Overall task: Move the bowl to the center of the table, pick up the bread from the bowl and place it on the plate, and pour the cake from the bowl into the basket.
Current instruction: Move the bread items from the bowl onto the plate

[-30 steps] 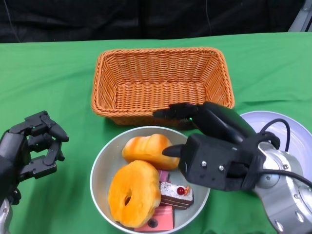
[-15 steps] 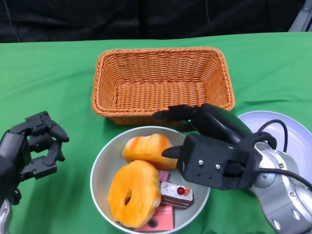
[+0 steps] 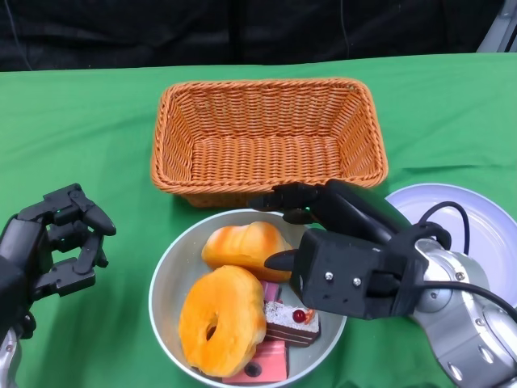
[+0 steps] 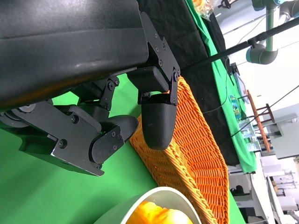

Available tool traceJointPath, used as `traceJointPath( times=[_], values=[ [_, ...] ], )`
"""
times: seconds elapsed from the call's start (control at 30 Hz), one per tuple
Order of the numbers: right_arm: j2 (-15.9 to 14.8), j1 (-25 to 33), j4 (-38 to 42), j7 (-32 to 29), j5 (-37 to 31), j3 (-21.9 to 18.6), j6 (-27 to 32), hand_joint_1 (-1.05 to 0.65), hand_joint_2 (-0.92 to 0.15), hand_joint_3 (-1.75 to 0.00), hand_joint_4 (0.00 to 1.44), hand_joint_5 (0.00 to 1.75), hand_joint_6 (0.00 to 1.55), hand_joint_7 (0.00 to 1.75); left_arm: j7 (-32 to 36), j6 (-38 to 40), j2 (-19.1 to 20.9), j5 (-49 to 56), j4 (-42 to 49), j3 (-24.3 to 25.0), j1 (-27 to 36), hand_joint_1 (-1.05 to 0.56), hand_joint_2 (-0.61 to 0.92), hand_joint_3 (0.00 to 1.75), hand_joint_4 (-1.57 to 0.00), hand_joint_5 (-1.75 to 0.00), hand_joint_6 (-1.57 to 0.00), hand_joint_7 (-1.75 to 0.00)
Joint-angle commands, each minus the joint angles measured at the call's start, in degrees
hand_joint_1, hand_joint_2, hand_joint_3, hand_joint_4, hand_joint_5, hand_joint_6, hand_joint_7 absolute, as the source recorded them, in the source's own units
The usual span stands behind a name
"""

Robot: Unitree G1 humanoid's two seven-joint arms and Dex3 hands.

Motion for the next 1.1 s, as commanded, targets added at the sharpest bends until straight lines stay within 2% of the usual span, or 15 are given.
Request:
traceJointPath(
  times=[0.03,0.4,1.1],
  values=[
    [-0.38,-0.62,0.66,0.47,0.76,-0.05,-0.13,-0.8,-0.92,-0.16,0.68,0.07,0.55,0.0,0.76,0.14,0.48,0.0,-0.39,0.12,0.23,-0.03,0.63,1.06,-0.72,-1.75,-0.7,-1.47],
    [-0.35,-1.47,3.26,0.48,-0.28,1.37,-0.81,-0.8,-0.92,-0.16,0.62,0.03,0.54,0.0,1.14,0.0,0.48,-0.03,-0.73,-0.13,0.63,-0.02,0.62,1.05,-0.72,-1.74,-0.72,-1.45],
    [1.33,-2.56,9.12,-1.9,-1.74,4.22,-1.45,-0.8,-0.92,-0.16,0.67,0.04,0.53,0.0,2.24,-1.06,0.56,1.06,-1.21,-1.03,1.2,-0.03,0.63,1.01,-0.72,-1.74,-0.72,-1.44]
  ],
)
